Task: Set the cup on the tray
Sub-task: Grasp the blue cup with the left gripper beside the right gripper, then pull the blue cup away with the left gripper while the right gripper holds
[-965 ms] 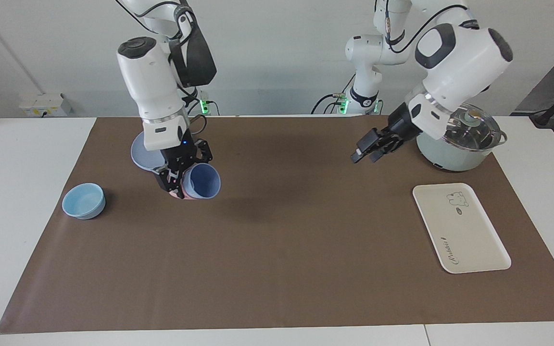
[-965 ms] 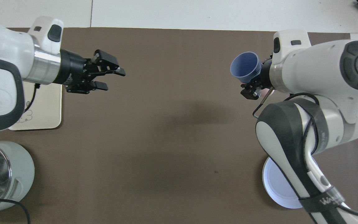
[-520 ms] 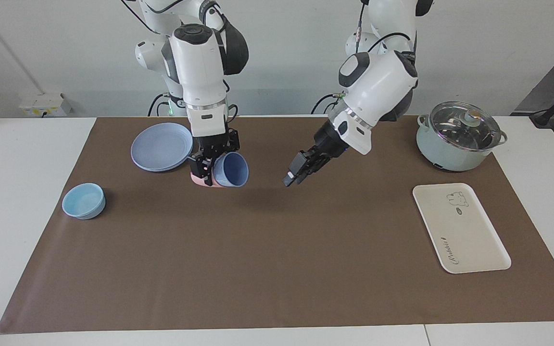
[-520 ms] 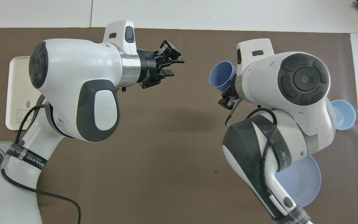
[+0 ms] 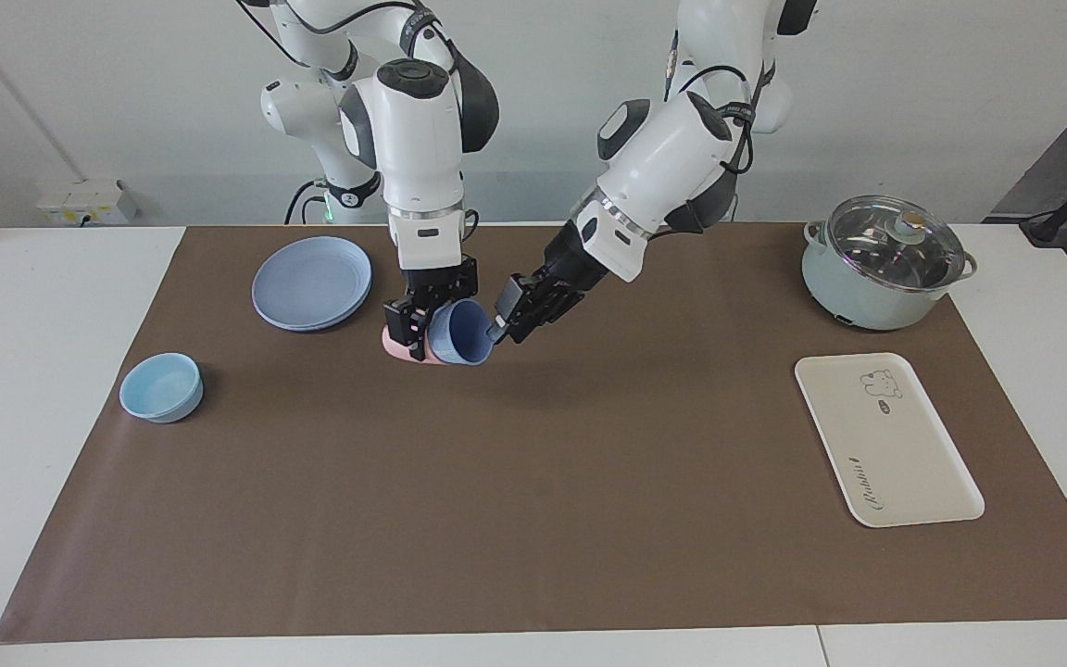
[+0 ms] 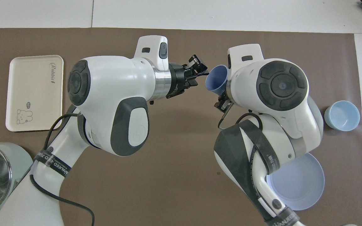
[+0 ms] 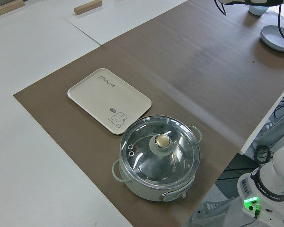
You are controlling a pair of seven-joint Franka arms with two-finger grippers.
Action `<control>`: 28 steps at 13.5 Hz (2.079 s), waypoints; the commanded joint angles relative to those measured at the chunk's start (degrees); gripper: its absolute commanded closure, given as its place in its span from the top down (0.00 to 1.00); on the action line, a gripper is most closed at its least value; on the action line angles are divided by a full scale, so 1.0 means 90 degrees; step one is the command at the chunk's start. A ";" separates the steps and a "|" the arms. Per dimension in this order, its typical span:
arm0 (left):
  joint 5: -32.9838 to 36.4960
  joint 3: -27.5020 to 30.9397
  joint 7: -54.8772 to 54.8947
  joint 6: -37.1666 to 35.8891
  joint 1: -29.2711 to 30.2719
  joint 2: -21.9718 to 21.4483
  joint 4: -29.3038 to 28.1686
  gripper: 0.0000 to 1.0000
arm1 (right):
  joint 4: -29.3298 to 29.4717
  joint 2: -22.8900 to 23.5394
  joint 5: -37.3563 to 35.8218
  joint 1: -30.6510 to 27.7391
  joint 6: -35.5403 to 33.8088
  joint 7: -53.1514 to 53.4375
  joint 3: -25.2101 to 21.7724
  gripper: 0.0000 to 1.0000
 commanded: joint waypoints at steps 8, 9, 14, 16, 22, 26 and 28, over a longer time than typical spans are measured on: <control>0.0488 0.0104 0.0458 0.0509 -0.0394 0.0167 -0.0187 0.00 | 0.0158 0.0080 -0.0139 -0.0022 -0.0059 0.0131 0.0007 0.00; 0.0527 0.0095 0.0545 0.0480 -0.0394 0.0167 -0.0197 0.00 | 0.0158 0.0080 -0.0139 -0.0022 -0.0050 0.0131 0.0007 0.00; 0.0566 0.0095 0.0595 0.0071 -0.0335 0.0157 -0.0081 0.00 | 0.0158 0.0080 -0.0139 -0.0022 -0.0049 0.0131 0.0007 0.00; 0.0566 0.0124 0.0586 -0.0271 -0.0228 0.0234 0.0299 0.00 | 0.0158 0.0080 -0.0130 -0.0022 -0.0040 0.0131 0.0007 0.00; 0.0498 0.0104 0.0556 -0.1334 0.0630 0.0391 0.1247 0.00 | 0.0148 0.0090 -0.0130 -0.0042 -0.0030 0.0131 0.0007 0.00; 0.0847 0.0183 0.0847 -0.2176 0.1713 0.0265 0.1512 0.00 | 0.0110 0.0080 0.0007 -0.0246 0.0261 0.0208 -0.0012 0.00; 0.1617 0.0173 0.0927 -0.2186 0.2143 0.0147 0.1483 0.00 | 0.0041 0.0090 0.0230 -0.0597 0.0739 0.0180 -0.0002 0.00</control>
